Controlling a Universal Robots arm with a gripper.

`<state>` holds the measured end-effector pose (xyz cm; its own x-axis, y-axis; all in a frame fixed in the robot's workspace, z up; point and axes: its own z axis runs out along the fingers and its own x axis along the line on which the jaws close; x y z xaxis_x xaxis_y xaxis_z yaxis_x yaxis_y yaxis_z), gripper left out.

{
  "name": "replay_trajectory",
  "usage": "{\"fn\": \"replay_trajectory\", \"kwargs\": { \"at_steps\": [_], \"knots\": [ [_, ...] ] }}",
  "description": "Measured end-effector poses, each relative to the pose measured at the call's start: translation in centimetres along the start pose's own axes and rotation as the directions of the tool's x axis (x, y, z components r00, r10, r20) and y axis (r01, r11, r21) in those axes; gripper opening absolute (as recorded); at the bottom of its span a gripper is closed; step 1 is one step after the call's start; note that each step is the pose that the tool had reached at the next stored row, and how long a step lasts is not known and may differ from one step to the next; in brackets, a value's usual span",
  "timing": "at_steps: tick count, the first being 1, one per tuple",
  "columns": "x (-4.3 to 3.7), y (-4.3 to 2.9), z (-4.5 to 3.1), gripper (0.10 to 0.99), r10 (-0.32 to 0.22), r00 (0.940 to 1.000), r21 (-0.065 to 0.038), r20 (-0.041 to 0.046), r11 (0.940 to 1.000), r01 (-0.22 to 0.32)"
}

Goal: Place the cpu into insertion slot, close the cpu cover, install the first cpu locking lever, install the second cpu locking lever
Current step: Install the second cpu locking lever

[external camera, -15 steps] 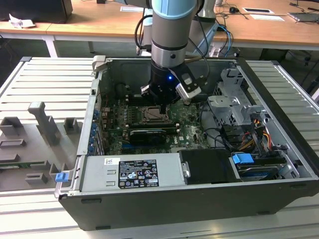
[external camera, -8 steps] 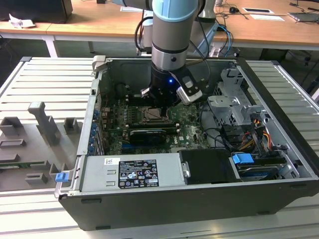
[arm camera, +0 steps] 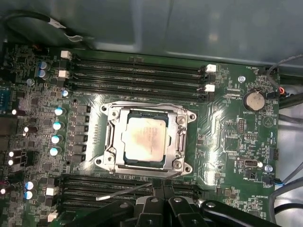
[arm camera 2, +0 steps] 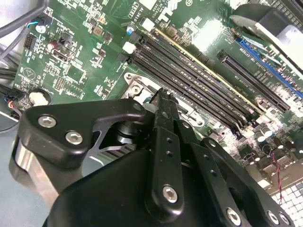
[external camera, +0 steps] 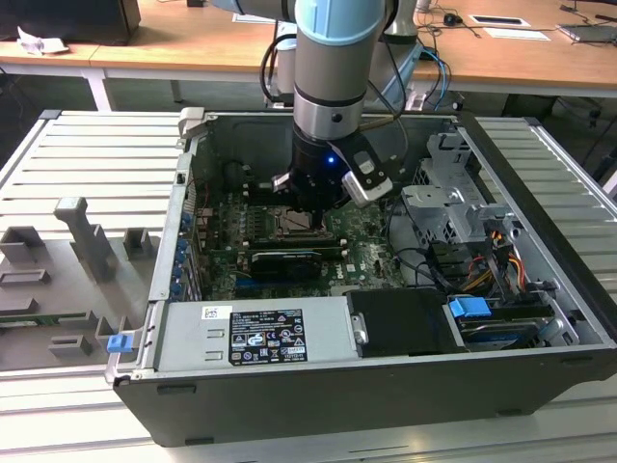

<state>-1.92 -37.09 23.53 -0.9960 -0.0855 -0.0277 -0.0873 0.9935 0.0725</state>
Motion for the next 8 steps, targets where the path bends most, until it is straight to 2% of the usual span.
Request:
{"fn": "replay_trajectory", "kwargs": {
  "at_steps": [2,4,6,8],
  "knots": [
    [0.02,-0.08,0.07,0.106,0.000,1.0000,-0.004,0.0003,1.0000,0.000],
    [0.21,-0.19,0.13,0.106,0.000,1.0000,-0.018,0.0015,0.9998,0.000],
    [0.76,-0.28,0.19,0.106,-0.001,1.0000,-0.022,0.0018,0.9998,0.001],
    [1.90,-0.24,0.23,0.106,-0.002,1.0000,-0.024,0.0019,0.9997,0.002]
  ]
}}
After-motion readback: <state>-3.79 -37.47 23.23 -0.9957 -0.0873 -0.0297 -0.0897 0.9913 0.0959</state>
